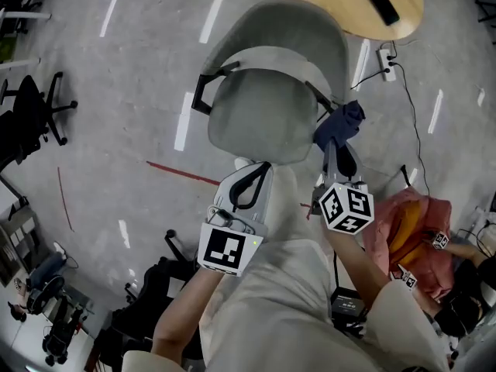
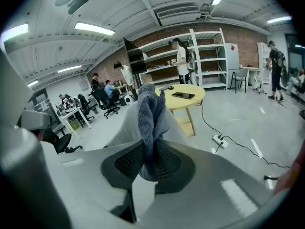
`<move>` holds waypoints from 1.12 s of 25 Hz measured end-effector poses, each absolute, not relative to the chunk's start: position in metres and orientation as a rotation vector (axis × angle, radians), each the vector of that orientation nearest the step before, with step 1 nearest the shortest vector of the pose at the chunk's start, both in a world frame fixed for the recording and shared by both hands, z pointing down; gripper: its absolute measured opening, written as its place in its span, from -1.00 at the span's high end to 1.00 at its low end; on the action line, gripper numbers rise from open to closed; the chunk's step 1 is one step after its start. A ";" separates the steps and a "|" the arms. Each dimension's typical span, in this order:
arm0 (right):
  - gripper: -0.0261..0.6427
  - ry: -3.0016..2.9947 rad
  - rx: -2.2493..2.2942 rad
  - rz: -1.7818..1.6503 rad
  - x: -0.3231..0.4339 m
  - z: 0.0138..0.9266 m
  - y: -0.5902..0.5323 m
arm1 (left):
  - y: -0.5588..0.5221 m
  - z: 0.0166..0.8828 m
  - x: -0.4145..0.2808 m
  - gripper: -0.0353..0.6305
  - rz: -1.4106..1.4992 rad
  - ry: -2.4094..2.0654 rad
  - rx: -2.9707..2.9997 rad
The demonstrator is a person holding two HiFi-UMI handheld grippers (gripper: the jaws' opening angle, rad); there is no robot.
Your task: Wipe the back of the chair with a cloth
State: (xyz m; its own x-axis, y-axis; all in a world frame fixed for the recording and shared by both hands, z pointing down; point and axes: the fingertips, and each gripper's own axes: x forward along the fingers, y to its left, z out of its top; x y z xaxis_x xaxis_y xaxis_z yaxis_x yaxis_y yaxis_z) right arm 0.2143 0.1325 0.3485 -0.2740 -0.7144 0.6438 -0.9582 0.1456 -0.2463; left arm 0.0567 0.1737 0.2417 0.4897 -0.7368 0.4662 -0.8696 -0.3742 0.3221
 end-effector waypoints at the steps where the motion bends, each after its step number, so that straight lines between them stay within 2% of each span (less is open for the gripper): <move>1: 0.69 -2.044 1.617 0.897 0.216 0.356 0.131 | 0.172 0.248 0.057 0.89 0.333 -1.320 2.220; 28: 0.70 -1.619 2.102 1.077 0.271 0.537 0.108 | 0.149 0.362 0.088 0.89 0.443 -1.159 2.283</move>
State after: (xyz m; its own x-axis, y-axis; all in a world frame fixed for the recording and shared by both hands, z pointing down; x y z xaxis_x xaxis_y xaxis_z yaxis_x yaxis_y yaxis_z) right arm 0.2705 0.1082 0.5367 0.0955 -0.7107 0.6970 -0.9175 -0.3345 -0.2153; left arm 0.0881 0.1494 0.3618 0.5768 -0.6390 0.5089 -0.8155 -0.4868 0.3131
